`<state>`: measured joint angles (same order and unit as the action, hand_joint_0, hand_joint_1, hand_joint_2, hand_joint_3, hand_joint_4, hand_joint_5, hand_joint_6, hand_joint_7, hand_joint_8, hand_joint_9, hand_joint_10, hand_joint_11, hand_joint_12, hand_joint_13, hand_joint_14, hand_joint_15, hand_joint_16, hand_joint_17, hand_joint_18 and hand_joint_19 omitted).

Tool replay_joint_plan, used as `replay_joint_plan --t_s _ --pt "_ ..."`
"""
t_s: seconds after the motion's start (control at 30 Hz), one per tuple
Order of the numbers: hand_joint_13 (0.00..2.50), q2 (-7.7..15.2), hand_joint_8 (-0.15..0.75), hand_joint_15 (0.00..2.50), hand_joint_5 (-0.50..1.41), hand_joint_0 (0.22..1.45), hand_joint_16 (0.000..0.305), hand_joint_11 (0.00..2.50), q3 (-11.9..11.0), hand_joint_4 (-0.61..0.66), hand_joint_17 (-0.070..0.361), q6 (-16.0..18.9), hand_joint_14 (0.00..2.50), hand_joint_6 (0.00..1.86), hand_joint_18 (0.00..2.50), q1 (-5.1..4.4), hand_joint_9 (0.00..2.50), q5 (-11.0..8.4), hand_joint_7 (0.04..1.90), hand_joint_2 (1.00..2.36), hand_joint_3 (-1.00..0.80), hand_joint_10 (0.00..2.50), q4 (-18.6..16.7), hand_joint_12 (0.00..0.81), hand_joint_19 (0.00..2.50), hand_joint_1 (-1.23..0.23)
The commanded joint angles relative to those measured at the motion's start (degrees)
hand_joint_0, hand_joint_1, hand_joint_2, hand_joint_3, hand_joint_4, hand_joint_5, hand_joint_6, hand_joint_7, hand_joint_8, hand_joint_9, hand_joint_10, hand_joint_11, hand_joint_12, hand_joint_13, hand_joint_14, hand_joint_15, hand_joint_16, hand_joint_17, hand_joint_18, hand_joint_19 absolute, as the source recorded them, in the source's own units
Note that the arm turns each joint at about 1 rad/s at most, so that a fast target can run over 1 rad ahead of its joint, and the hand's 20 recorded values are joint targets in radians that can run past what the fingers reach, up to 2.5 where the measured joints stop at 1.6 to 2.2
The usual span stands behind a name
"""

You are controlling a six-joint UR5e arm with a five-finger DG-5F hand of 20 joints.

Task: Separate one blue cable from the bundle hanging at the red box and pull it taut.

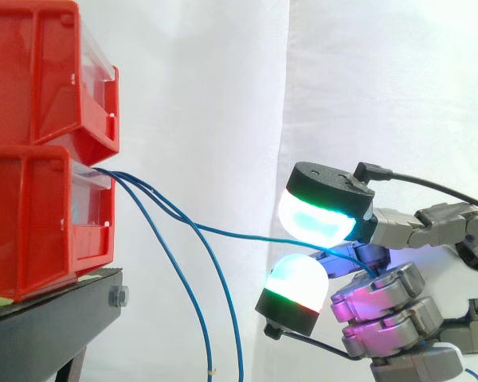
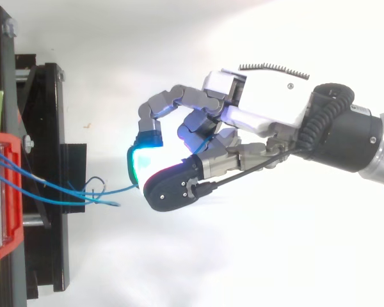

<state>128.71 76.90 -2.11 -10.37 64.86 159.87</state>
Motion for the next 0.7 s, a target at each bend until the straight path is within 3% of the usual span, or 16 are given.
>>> replay_joint_plan --t_s 0.0,0.27,0.47,0.67 --pt "0.99 -0.04 0.379 1.42 -0.19 0.47 0.060 1.57 0.01 0.22 0.134 0.00 2.50 0.84 1.49 0.00 1.05 0.00 1.15 1.00 -0.50 1.70 0.00 0.434 1.38 -0.66" --pt "1.00 -0.04 0.397 1.36 -0.18 0.43 0.064 1.53 0.01 0.23 0.145 0.00 2.50 0.83 1.52 0.00 1.05 0.00 1.11 1.00 -0.50 1.74 0.00 0.449 1.35 -0.65" --pt "0.94 -0.04 0.324 1.46 -0.18 0.62 0.046 1.70 0.01 0.16 0.104 0.00 2.50 0.81 1.39 -0.09 1.04 0.00 1.19 1.00 -0.50 1.51 -0.09 0.396 1.44 -0.63" --pt "0.95 0.05 0.326 1.48 -0.18 0.64 0.046 1.71 0.01 0.15 0.103 0.00 2.50 0.83 1.39 -0.09 1.05 0.00 1.20 1.01 -0.35 1.51 -0.09 0.390 1.44 -0.65"
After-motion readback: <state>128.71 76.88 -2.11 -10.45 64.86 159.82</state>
